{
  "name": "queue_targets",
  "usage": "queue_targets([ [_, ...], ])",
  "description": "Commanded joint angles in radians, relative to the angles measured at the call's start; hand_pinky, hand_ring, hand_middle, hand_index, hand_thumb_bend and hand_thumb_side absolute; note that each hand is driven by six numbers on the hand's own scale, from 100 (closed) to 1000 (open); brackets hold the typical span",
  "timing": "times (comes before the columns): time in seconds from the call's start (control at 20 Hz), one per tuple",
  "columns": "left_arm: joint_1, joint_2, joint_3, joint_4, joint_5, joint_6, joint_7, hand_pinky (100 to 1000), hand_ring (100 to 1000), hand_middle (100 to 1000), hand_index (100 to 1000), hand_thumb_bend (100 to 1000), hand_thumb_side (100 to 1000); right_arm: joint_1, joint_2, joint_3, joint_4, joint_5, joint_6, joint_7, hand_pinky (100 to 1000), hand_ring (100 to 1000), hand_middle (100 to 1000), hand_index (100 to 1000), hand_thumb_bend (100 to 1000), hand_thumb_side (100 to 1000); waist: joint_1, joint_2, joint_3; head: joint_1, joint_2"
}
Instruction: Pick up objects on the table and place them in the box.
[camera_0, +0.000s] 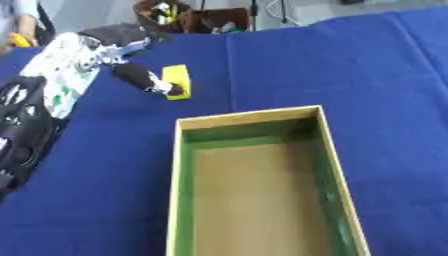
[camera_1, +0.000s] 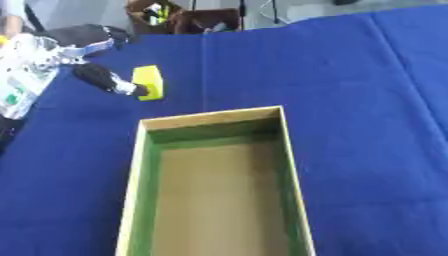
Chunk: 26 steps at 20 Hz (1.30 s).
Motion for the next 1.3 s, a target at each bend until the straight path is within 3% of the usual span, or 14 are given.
queue_targets([
  [0.05,-0.028,0.016,0.008,0.012,-0.034,-0.017,-0.004,721,858,917,1000,688,724,-0.007,-0.004,0.002,-0.019,0.003,0.002,0.007,727,771,651,802,290,688,-0.003,-0.015,-0.001,0.007,-0.015],
  [0.5,-0.037,0.014,0.027,0.062,-0.085,-0.032,-0.022,718,854,903,1000,617,659,-0.019,0.003,0.01,-0.019,0.002,0.01,0.014,727,771,647,799,294,670,0.004,0.0,-0.012,0.022,-0.032],
  [0.7,-0.042,0.014,0.041,0.087,-0.094,-0.03,-0.018,708,849,898,999,618,674,-0.024,0.007,0.014,-0.019,0.003,0.011,0.017,727,771,646,797,299,686,0.007,0.009,-0.018,0.029,-0.041],
  [1.3,-0.065,0.034,0.071,0.106,-0.064,-0.015,-0.001,693,834,888,976,513,653,-0.033,0.023,0.023,-0.019,0.012,0.023,0.028,729,773,642,796,319,693,0.014,0.035,-0.031,0.041,-0.062],
])
